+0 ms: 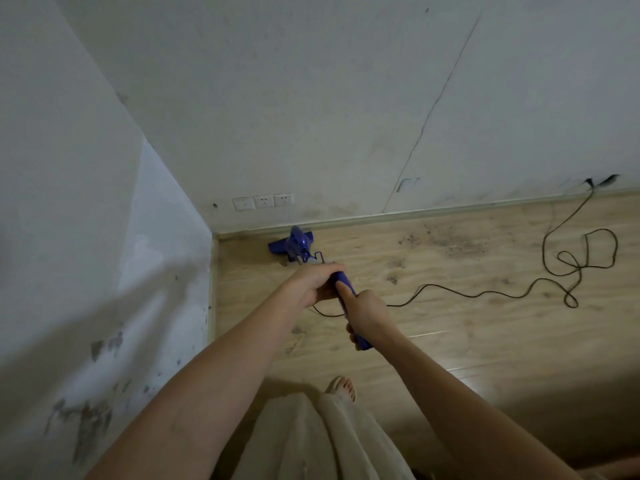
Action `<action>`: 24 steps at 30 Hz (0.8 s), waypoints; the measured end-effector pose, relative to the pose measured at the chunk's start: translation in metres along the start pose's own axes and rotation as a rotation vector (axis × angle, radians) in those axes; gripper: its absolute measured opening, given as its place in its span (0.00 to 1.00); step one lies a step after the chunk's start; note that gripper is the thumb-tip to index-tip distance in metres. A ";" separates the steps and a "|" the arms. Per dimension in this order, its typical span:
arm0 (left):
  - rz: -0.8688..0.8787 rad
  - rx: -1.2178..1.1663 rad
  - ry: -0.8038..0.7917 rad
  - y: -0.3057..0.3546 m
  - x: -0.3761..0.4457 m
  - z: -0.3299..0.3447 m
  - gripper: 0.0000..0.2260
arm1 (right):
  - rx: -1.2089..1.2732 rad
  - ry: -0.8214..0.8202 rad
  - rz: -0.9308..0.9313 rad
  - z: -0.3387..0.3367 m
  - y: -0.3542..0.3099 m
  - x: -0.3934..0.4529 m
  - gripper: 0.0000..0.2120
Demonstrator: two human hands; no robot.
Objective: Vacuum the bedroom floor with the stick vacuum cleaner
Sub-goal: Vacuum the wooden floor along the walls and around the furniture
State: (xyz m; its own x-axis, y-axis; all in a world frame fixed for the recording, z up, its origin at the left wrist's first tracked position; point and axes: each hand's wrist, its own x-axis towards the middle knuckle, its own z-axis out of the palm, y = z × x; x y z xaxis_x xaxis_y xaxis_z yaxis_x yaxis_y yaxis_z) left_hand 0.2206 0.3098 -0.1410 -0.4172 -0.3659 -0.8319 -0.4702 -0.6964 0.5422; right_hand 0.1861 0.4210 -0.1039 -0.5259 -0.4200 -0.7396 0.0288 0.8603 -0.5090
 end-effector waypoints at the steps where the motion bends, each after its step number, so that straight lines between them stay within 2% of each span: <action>1: 0.002 0.013 -0.007 0.000 -0.001 0.010 0.08 | 0.005 0.007 0.014 -0.010 0.004 -0.003 0.26; 5: -0.008 0.086 -0.055 -0.005 -0.011 0.035 0.08 | 0.103 0.040 0.039 -0.029 0.021 -0.021 0.27; 15: -0.050 0.211 -0.137 -0.031 -0.044 0.040 0.06 | 0.299 0.120 0.118 -0.008 0.046 -0.069 0.24; 24: -0.062 0.218 -0.143 -0.030 -0.038 0.036 0.08 | 0.292 0.128 0.092 -0.004 0.042 -0.064 0.24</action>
State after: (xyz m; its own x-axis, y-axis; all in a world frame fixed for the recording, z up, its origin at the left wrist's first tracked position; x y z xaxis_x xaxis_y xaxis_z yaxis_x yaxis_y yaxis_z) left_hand 0.2222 0.3665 -0.1213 -0.4809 -0.2250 -0.8474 -0.6483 -0.5594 0.5164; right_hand 0.2174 0.4852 -0.0765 -0.6114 -0.2889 -0.7367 0.3138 0.7661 -0.5609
